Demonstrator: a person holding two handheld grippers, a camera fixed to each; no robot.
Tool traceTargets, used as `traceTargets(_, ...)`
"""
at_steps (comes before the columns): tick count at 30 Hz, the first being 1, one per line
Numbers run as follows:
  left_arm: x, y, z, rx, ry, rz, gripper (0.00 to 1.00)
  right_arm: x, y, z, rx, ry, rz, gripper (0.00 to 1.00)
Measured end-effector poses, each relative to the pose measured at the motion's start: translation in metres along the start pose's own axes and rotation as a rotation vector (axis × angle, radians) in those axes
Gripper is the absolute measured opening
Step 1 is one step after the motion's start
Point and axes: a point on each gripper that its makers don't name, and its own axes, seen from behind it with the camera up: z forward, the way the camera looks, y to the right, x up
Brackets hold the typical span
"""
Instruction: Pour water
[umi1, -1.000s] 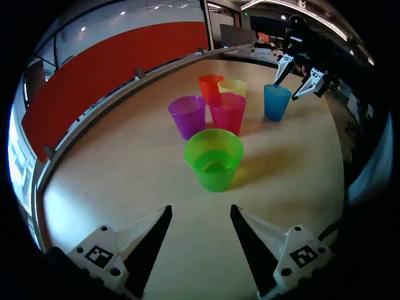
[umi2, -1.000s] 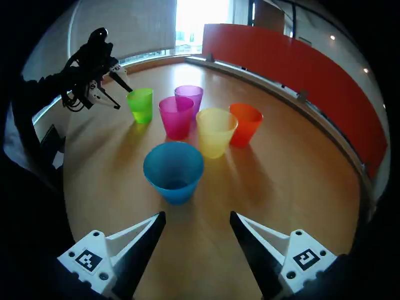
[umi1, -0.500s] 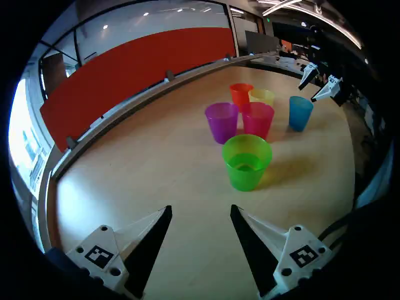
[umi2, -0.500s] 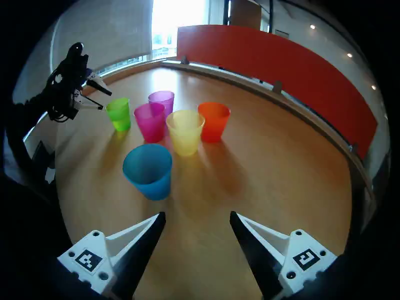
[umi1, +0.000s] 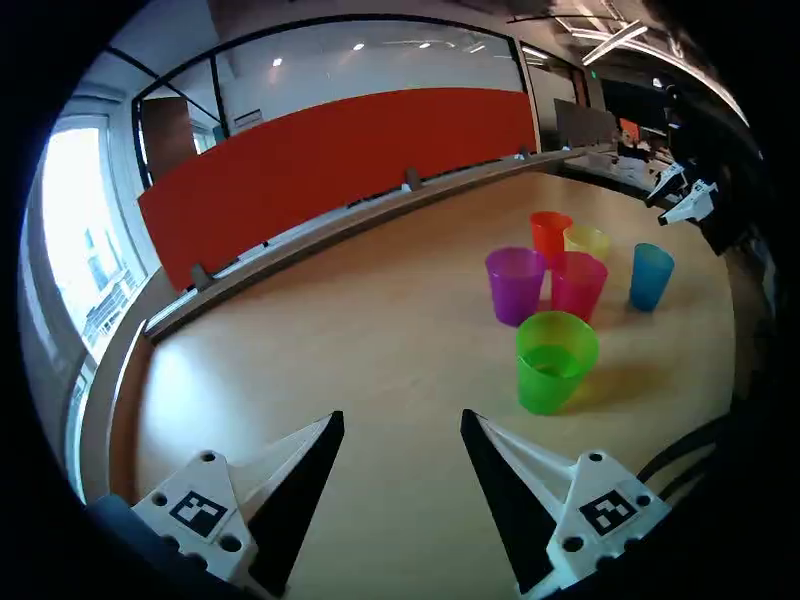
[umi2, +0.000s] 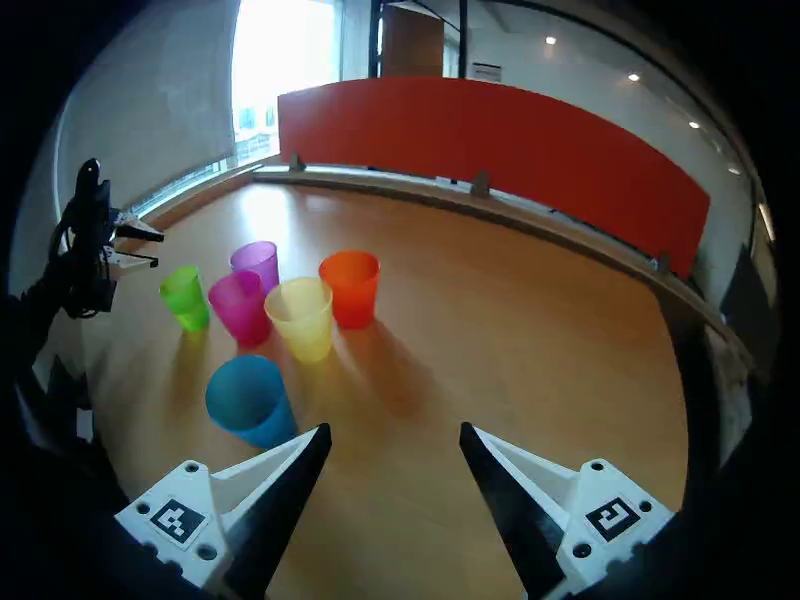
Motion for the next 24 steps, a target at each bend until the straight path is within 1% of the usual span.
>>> traceTargets(6, 0.014, -0.009, -0.007, 0.047, 0.049, -0.049, 0.86, 0.017, 0.004, -0.003, -0.041, 0.040, 0.001, 1.00)
traceTargets(9, 0.017, -0.013, -0.009, 0.075, 0.065, -0.057, 0.86, 0.031, 0.008, -0.004, -0.068, 0.091, 0.011, 1.00)
traceTargets(12, 0.024, -0.019, -0.012, 0.115, 0.093, -0.055, 0.86, 0.042, 0.009, -0.005, -0.079, 0.136, 0.026, 1.00)
traceTargets(15, 0.032, -0.022, -0.015, 0.138, 0.128, -0.076, 0.86, 0.050, 0.010, -0.006, -0.094, 0.169, 0.030, 1.00)
traceTargets(18, 0.039, -0.024, -0.017, 0.158, 0.160, -0.114, 0.86, 0.055, 0.010, -0.005, -0.111, 0.195, 0.024, 1.00)
traceTargets(24, 0.054, -0.033, -0.028, 0.213, 0.226, -0.145, 0.86, 0.070, 0.008, -0.002, -0.136, 0.255, 0.040, 1.00)
